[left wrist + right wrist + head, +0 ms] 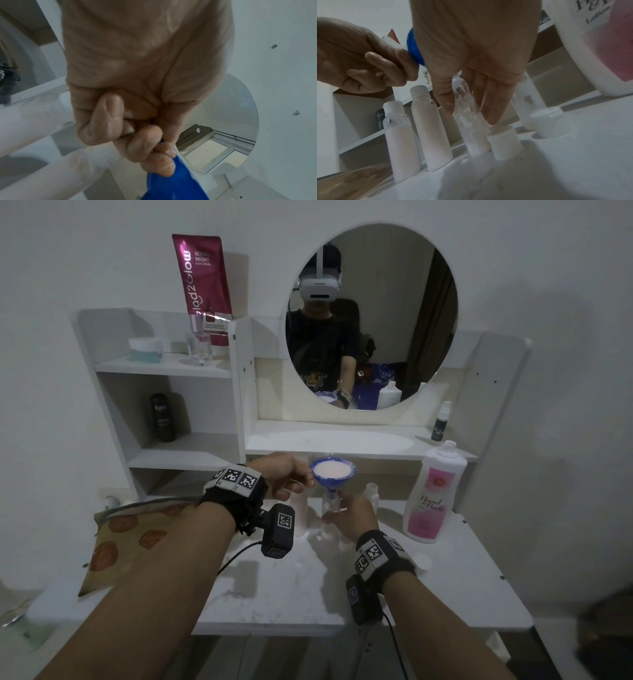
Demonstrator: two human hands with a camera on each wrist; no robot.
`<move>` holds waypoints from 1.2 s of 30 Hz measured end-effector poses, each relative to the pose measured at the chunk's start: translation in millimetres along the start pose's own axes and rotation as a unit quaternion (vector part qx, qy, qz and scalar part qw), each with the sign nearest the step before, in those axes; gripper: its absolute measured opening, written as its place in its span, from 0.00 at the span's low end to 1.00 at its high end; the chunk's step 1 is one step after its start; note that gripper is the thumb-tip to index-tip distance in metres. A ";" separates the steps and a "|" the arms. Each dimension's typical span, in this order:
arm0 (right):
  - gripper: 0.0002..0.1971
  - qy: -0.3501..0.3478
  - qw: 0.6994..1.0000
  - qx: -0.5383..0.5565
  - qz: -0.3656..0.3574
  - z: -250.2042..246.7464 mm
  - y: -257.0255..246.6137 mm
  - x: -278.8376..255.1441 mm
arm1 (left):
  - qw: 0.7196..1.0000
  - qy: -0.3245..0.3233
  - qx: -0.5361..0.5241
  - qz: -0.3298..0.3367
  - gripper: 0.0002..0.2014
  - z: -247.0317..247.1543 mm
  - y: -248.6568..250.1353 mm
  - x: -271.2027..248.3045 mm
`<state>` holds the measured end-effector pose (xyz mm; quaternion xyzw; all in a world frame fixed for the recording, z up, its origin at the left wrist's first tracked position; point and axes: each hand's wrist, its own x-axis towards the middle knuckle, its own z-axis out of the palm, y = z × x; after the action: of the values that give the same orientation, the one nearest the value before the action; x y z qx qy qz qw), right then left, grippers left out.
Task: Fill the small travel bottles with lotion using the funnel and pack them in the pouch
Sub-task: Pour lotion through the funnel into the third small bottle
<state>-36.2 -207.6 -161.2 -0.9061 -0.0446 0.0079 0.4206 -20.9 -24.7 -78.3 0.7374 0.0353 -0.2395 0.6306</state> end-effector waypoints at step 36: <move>0.23 -0.008 1.000 -0.013 0.004 0.2 5.0 2.4 | 1.000 -0.016 -0.007 -0.007 0.06 0.6 3.7 -2.9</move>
<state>-33.5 -210.4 -165.1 -0.9115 -0.0448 0.0166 0.4085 -22.4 -25.2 -73.8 0.7290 0.0324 -0.2553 0.6343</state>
